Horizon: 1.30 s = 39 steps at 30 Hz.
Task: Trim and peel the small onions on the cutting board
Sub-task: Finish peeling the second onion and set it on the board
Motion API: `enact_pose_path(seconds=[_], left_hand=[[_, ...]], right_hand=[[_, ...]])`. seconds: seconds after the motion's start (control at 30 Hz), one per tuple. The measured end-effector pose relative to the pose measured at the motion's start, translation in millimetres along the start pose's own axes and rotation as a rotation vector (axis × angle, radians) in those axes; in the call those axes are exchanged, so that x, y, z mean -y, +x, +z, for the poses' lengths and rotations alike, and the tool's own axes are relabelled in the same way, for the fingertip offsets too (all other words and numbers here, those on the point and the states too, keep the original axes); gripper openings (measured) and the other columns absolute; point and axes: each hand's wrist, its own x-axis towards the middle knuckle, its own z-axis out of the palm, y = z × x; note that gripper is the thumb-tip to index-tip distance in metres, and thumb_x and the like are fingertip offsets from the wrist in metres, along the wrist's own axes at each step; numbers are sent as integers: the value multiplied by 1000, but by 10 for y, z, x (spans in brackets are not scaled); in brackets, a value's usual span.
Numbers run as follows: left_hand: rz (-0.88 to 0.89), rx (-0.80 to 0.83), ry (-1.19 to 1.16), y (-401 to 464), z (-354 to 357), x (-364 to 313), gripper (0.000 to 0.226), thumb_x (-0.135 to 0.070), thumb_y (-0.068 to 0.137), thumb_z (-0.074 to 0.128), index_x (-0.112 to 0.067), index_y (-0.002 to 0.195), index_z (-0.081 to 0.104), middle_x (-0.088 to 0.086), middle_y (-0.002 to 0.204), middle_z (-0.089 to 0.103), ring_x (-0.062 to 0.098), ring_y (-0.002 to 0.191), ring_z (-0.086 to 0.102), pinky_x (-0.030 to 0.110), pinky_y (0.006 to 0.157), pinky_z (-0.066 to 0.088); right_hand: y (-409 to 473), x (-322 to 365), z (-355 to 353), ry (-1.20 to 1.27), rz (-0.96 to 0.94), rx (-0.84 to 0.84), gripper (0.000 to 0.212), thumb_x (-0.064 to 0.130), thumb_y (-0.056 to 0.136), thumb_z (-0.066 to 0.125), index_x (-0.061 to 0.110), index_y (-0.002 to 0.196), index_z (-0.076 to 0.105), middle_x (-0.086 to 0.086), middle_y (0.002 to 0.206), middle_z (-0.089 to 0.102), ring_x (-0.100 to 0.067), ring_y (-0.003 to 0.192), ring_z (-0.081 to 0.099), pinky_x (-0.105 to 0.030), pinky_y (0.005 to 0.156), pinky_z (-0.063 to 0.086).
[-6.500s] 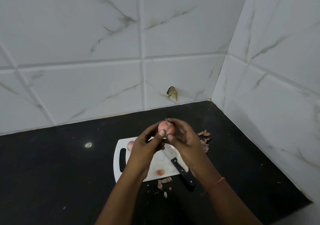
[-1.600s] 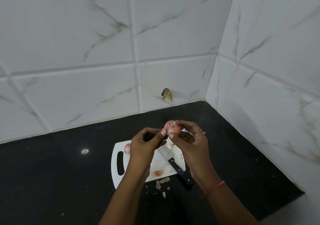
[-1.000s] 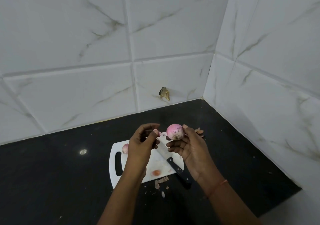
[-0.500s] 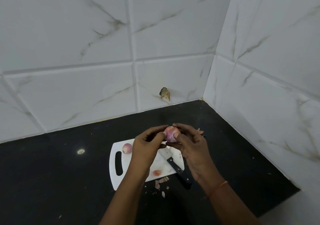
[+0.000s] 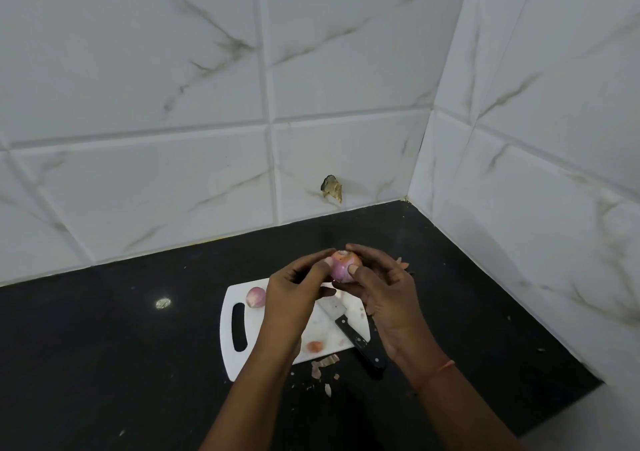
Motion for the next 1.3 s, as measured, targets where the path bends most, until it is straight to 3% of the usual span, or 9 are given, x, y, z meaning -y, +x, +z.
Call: enact_pose_path(seconds=[0.1, 0.27, 0.5, 0.63, 0.77, 0.97, 1.13, 1.3], left_hand=[[-8, -22, 24, -6, 16, 0, 20, -12, 91, 68, -19, 107, 77, -3, 96, 78, 13, 89, 73, 21, 68, 57], [-40, -21, -48, -13, 19, 3, 28, -1, 93, 58, -14, 108, 77, 2, 99, 78, 13, 85, 72, 22, 71, 55], [21, -34, -15, -16, 8, 18, 31, 5, 93, 55, -11, 109, 76, 2, 99, 78, 17, 91, 74, 22, 72, 58], [37, -30, -19, -21, -21, 6, 29, 2, 97, 52, -8, 109, 75, 4, 101, 78, 18, 94, 73, 22, 76, 59], [97, -53, 11, -49, -47, -6, 16, -14, 93, 67, -12, 105, 76, 1, 96, 78, 15, 92, 73, 23, 77, 59], [117, -97, 25, -42, -58, -16, 10, -7, 87, 73, -5, 96, 76, 8, 87, 77, 20, 83, 74, 22, 72, 58], [137, -121, 82, -41, -59, -6, 7, -7, 89, 71, -8, 95, 75, 3, 85, 76, 15, 79, 74, 21, 71, 59], [99, -96, 70, -25, -47, 2, 9, -10, 92, 68, -6, 99, 72, 8, 89, 75, 16, 80, 74, 20, 65, 58]], right_hand=[[-8, -7, 4, -38, -25, 10, 27, -4, 86, 63, 14, 103, 72, -7, 108, 72, -26, 102, 69, -44, 86, 58], [-15, -23, 11, -28, -45, 15, 28, -6, 85, 64, 16, 101, 73, -6, 106, 73, -25, 102, 69, -39, 84, 59], [-33, -31, 7, 12, -23, 15, 28, -5, 86, 64, 14, 105, 72, -7, 110, 71, -26, 105, 68, -46, 86, 57], [-50, 1, 29, -24, -46, 10, 27, -1, 85, 67, 18, 104, 72, 0, 108, 73, -21, 104, 68, -36, 83, 58], [-64, 33, 43, -73, -98, -23, 30, 2, 80, 74, 17, 106, 71, 5, 103, 73, -11, 100, 69, -23, 78, 57], [-106, 76, 60, -206, -202, -8, 34, 2, 79, 76, 28, 101, 69, 16, 102, 71, -6, 100, 67, -16, 77, 54], [-110, 54, 66, -283, -253, -13, 40, 1, 79, 75, 30, 105, 67, 17, 106, 70, -9, 104, 66, -19, 83, 55], [-108, 77, 72, -217, -192, -24, 33, 2, 82, 73, 25, 105, 70, 10, 106, 71, -8, 100, 68, -20, 79, 57]])
